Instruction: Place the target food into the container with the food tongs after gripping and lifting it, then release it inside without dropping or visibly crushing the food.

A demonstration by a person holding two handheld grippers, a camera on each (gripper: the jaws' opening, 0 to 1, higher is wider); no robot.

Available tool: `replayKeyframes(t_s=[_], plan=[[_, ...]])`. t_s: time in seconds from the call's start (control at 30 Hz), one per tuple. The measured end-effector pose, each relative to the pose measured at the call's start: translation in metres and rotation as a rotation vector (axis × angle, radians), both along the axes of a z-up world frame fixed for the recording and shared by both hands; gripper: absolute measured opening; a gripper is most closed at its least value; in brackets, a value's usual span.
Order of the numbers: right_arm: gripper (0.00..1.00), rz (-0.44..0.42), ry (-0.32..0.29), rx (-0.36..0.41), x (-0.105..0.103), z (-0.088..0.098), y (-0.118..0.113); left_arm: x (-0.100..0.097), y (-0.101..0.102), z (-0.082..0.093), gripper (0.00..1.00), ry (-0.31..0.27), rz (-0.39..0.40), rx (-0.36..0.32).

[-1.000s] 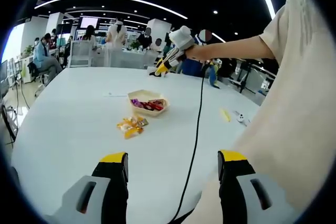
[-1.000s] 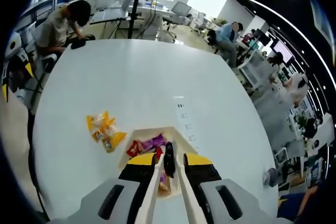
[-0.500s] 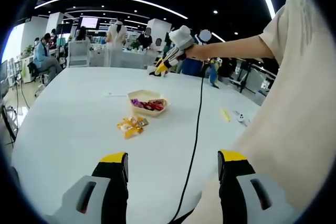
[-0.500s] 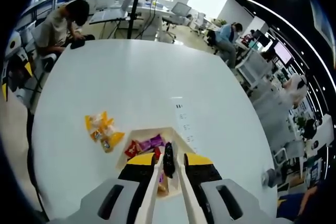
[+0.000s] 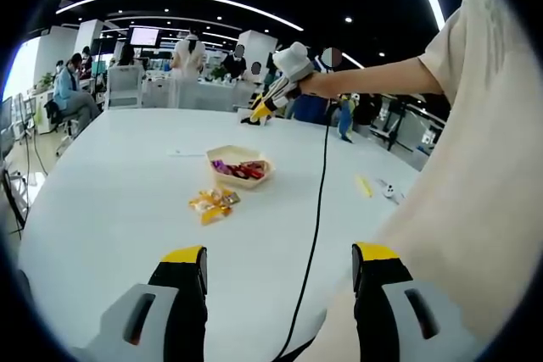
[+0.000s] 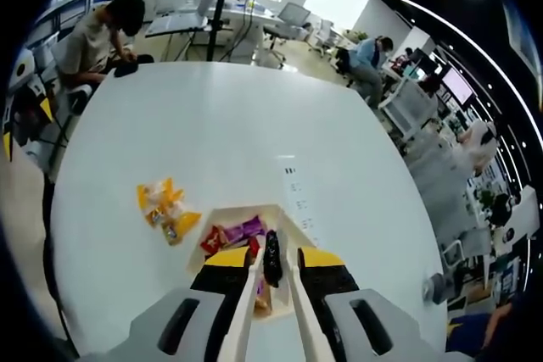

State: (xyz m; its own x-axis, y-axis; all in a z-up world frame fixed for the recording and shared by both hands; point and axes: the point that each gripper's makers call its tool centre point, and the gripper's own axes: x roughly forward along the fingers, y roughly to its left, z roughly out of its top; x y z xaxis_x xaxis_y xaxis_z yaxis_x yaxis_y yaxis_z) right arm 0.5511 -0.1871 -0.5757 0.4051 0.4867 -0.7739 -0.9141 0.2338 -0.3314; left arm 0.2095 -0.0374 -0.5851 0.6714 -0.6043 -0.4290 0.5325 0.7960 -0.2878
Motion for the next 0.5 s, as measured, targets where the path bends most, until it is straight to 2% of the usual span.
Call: replayKeyframes(t_s=[0.5], plan=[[0.22,0.000,-0.007,0.007,0.0005,0.0003,0.0005,0.0000,-0.0005,-0.0015,0.69,0.005,0.001,-0.003]])
